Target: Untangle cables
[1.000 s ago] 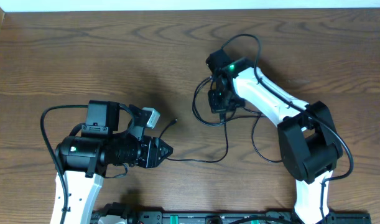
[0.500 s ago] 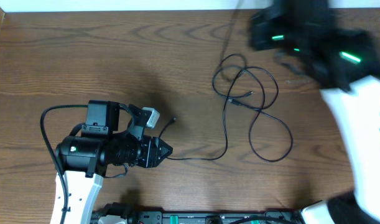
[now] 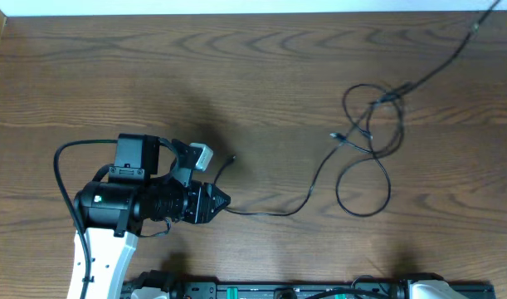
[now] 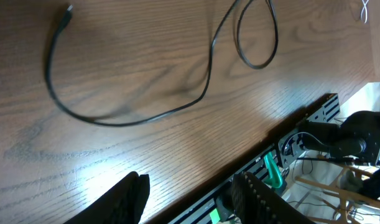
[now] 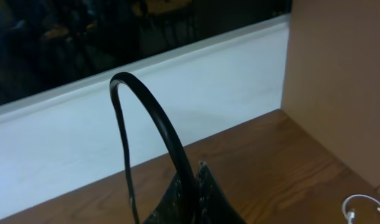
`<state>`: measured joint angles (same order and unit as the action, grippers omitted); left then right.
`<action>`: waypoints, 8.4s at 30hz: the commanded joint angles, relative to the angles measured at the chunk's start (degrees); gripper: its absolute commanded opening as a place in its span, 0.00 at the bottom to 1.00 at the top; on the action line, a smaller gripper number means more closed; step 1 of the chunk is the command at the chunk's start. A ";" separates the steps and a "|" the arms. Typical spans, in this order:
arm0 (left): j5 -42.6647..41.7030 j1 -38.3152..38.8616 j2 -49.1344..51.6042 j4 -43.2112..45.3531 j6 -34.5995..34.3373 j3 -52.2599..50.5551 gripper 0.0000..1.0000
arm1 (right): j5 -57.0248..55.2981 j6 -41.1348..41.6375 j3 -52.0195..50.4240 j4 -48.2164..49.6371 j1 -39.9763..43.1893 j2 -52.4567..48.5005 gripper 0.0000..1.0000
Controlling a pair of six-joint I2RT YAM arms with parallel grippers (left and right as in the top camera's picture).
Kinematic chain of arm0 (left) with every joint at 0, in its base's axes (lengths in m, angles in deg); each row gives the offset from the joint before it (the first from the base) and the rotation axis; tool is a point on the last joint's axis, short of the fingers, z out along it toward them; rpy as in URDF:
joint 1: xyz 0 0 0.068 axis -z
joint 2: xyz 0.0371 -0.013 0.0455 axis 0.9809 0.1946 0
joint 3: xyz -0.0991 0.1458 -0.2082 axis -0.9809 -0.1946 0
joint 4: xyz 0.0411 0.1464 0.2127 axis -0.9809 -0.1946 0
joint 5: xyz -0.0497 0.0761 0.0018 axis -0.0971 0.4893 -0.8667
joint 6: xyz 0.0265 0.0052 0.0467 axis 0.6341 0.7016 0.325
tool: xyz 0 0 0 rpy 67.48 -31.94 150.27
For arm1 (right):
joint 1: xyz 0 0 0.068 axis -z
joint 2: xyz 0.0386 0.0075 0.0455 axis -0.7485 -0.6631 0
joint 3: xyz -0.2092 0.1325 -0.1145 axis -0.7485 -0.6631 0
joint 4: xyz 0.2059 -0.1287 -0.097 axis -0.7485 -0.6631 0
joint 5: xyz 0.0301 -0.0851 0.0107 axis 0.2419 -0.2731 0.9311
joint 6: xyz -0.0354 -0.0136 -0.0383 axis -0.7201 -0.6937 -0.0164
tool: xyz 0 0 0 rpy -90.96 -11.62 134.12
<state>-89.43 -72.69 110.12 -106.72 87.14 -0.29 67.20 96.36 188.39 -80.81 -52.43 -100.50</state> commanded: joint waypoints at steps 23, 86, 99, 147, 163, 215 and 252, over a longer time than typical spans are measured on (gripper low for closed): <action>0.26 -0.13 -0.42 -1.25 0.76 -0.22 0.49 | 22.95 -7.13 -0.79 -20.22 -12.79 -37.64 0.99; 5.20 -0.13 -0.09 2.89 0.74 -0.92 0.44 | 31.36 21.14 -48.33 12.76 -9.49 -45.31 0.04; 5.20 -0.13 -0.09 2.91 0.74 -0.92 0.44 | 38.77 -12.20 -47.82 9.81 -9.42 -45.31 0.94; 4.72 -0.11 -0.09 11.17 -5.22 -1.05 0.15 | 38.86 -11.91 -33.16 3.04 -11.78 -15.21 0.01; 4.63 15.34 6.14 28.04 -5.97 -9.51 0.08 | 38.84 -11.93 -32.61 0.72 -20.48 -11.30 0.01; 4.76 30.82 25.24 68.50 -30.34 -9.49 0.08 | 32.81 -12.74 -15.30 -10.29 -21.57 1.31 0.01; -29.29 -20.20 -22.75 64.19 -43.93 -9.49 0.07 | -5.35 5.35 -15.45 -16.46 -9.77 -4.55 0.01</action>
<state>-113.36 -90.94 87.23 -42.77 44.63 -9.55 64.95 99.40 171.98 -97.44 -64.37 -103.67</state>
